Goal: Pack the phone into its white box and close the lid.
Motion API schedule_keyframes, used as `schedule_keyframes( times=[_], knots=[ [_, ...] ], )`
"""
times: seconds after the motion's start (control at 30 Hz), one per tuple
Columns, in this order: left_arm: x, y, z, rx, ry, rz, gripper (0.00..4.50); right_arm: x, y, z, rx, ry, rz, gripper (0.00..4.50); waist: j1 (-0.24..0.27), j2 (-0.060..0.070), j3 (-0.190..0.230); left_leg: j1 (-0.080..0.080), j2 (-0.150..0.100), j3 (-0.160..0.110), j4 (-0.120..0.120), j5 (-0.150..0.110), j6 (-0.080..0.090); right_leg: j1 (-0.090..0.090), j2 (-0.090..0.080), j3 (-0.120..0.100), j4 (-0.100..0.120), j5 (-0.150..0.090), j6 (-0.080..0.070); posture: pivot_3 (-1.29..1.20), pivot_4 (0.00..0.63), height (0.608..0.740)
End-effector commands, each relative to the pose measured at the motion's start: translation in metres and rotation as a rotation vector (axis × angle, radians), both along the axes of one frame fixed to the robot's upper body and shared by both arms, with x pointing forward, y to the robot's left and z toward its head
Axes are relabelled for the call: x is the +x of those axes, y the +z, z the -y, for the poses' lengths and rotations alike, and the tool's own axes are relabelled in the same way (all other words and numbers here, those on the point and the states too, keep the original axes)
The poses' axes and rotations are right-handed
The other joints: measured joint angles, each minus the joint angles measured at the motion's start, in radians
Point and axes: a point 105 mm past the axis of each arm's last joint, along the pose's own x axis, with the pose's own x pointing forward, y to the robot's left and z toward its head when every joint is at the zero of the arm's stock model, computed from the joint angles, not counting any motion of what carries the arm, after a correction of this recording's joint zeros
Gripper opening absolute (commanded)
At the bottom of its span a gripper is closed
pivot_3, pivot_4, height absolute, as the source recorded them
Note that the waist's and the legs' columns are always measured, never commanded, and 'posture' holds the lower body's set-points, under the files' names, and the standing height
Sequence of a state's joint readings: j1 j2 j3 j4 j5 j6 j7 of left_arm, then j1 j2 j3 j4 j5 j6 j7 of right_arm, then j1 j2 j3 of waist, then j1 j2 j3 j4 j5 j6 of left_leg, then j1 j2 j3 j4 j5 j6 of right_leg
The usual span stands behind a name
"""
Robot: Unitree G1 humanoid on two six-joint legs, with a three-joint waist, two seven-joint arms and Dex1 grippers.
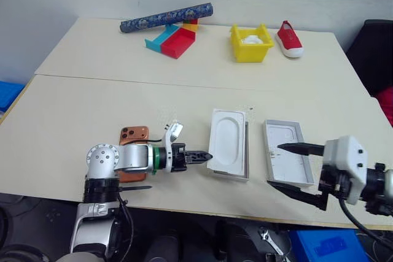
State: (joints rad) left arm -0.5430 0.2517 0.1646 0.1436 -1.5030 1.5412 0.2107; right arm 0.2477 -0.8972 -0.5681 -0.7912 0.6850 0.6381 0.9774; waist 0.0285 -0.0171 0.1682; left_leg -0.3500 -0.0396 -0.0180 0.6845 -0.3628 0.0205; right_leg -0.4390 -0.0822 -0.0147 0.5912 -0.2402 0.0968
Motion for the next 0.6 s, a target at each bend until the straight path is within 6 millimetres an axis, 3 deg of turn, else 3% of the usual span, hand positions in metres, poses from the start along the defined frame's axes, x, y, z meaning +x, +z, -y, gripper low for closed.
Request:
schedule_keyframes(
  times=[0.03, 0.47, 0.6],
  knots=[
    [0.0011, 0.0005, 0.0067, 0.025, -0.027, 0.002, 0.0, -0.0047, 0.0088, -0.0043, -0.002, 0.001, 0.037, 4.45, -0.001, 0.0, 0.0, 0.0, 0.0, 0.0, 0.0, 0.0, 0.0, 0.0, 0.0, 0.0, 0.0, 0.0, 0.0, 0.0, 0.15, 0.74],
    [0.0062, -0.0032, 0.0139, 0.051, -0.052, -0.03, 0.0, -0.0039, 0.0061, -0.0089, 0.023, -0.023, 0.038, 4.45, 0.002, 0.0, 0.0, 0.0, -0.001, 0.0, 0.0, 0.0, 0.0, 0.0, 0.0, 0.0, 0.0, 0.0, 0.0, 0.0, 0.15, 0.74],
    [0.0065, 0.0033, 0.0151, 0.027, -0.069, -0.017, 0.94, -0.0027, 0.0043, -0.0096, 0.023, -0.024, 0.036, 4.5, 0.002, 0.0, 0.0, 0.0, -0.001, 0.0, 0.0, 0.0, 0.0, 0.0, 0.0, 0.0, 0.0, 0.0, 0.0, 0.0, 0.15, 0.74]
  ],
)
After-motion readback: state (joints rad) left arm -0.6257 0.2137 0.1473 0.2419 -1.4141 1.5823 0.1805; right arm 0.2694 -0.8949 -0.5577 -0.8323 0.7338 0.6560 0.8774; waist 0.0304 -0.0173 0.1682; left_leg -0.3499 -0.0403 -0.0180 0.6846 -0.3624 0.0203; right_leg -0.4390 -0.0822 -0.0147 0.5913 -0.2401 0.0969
